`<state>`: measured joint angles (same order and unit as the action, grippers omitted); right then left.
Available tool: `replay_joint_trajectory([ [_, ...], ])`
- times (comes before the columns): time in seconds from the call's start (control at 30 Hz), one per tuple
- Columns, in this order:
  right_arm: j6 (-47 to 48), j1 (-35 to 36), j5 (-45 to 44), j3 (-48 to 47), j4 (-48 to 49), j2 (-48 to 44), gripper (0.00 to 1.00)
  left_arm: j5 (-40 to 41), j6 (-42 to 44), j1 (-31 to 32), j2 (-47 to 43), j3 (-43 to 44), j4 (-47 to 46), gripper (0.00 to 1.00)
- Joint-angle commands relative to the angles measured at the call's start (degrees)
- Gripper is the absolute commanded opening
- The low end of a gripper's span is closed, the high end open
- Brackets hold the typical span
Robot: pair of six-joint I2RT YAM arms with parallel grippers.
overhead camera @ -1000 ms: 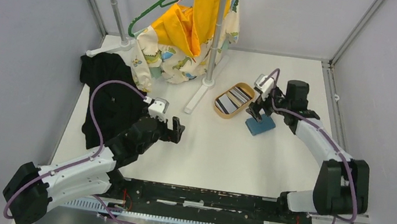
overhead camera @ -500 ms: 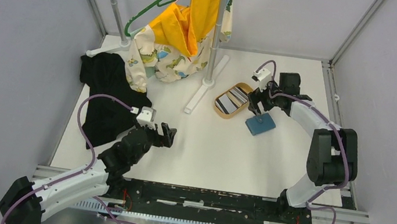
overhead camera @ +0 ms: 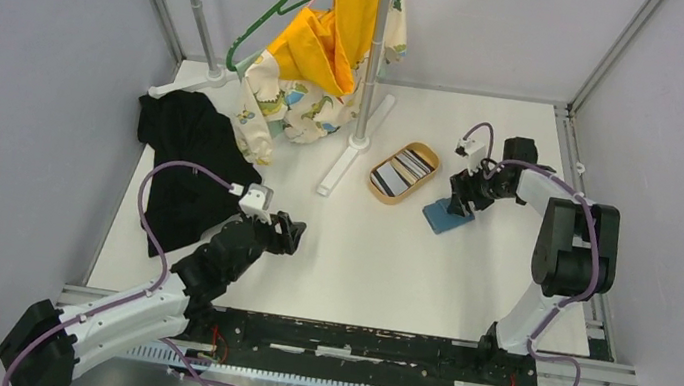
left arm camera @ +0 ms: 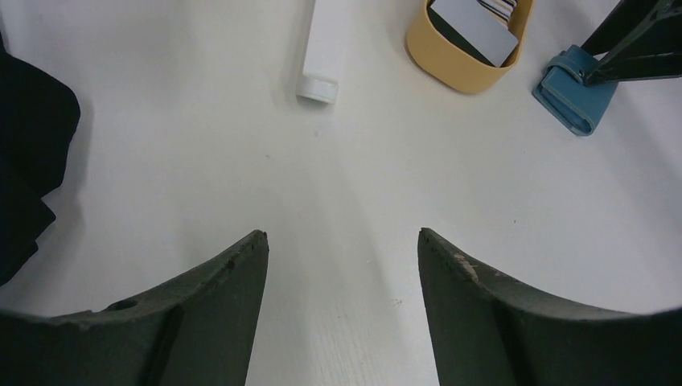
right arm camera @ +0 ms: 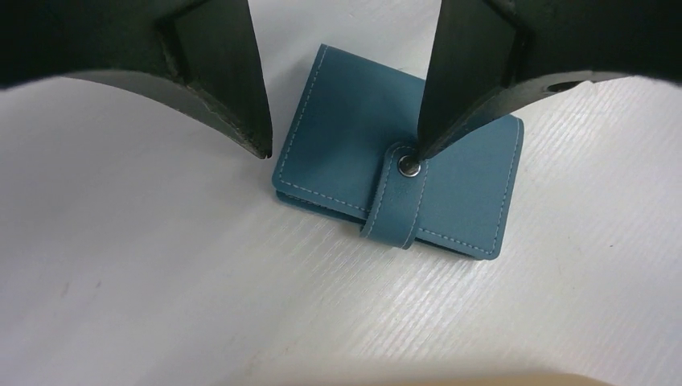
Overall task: Put the credit cards into the card holder
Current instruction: Move the card holder to the center of the board.
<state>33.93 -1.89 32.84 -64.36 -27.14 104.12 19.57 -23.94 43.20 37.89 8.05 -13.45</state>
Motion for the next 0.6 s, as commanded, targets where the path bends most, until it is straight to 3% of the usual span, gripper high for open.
replay_joint_trajectory([
  [0.0, 1.6, -0.4, 2.4, 1.3, -2.7, -0.7, 0.68, -2.2, -0.4, -0.1, -2.4, -0.8, -4.2, 0.74],
  [0.23, 5.9, 0.8, 7.9, 9.3, -7.1, -5.8, 0.48, -11.0, -5.2, -0.1, -5.8, -2.8, -6.9, 0.73],
  [0.43, 2.6, 9.9, 7.0, 18.8, -4.7, -12.4, 0.43, -18.4, -11.8, -0.1, -3.6, -3.2, -12.0, 0.72],
  [0.57, -2.5, 14.4, 8.9, 22.4, -2.3, -15.8, 0.43, -19.3, -16.2, 1.6, 0.8, -2.7, -15.1, 0.73],
])
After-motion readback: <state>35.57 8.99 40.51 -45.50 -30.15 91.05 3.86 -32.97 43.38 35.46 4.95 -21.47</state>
